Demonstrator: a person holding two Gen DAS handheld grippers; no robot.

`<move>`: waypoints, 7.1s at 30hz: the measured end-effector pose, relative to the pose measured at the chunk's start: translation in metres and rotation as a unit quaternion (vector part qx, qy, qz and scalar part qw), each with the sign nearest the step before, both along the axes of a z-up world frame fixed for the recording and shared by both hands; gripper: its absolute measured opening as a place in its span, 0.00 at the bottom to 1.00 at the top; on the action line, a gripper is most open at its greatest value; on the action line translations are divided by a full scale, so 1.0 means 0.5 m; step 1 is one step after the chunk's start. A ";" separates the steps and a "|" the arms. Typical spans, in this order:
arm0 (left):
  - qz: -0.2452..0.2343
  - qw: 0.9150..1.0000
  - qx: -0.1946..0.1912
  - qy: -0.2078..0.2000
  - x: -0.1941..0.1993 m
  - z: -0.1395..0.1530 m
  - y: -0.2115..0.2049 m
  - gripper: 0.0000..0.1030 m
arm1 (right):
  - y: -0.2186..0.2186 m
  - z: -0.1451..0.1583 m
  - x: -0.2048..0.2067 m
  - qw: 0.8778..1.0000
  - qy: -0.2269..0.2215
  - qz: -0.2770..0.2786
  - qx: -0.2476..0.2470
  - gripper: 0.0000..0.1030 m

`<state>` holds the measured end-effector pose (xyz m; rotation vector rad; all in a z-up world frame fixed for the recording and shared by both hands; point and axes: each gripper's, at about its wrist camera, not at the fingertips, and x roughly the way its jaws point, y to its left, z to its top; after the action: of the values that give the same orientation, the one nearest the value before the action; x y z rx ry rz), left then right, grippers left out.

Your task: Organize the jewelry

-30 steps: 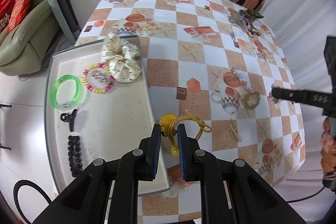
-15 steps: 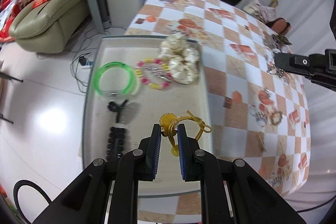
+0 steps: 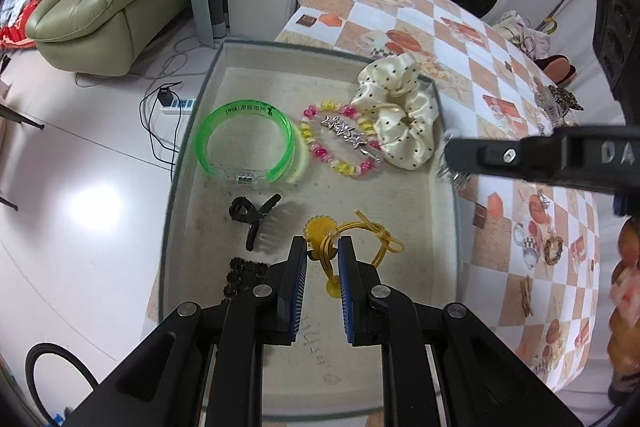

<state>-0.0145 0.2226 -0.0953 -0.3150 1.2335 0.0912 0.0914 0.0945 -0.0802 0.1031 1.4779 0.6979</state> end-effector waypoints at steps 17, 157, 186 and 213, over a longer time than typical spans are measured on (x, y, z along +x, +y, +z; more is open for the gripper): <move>-0.018 0.998 0.033 0.040 0.015 -0.070 -0.014 0.20 | 0.038 -0.129 0.015 0.998 0.029 -0.002 -0.059 0.06; -0.185 0.982 -0.034 0.028 0.007 0.058 -0.439 0.23 | -0.625 0.019 -0.116 0.962 0.024 -0.266 -0.051 0.06; -0.063 0.998 -0.020 -0.003 -0.045 0.103 -0.134 0.23 | -0.254 0.126 -0.075 0.992 -0.020 -0.125 -0.006 0.06; -0.003 1.000 -0.014 0.012 -0.044 0.045 -0.009 0.23 | -0.056 0.049 -0.046 0.999 0.000 -0.022 -0.031 0.06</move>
<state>-0.0366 0.2181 -0.0726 -0.3352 1.2601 0.0733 0.0685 0.0666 -0.0556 0.0879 1.4911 0.6149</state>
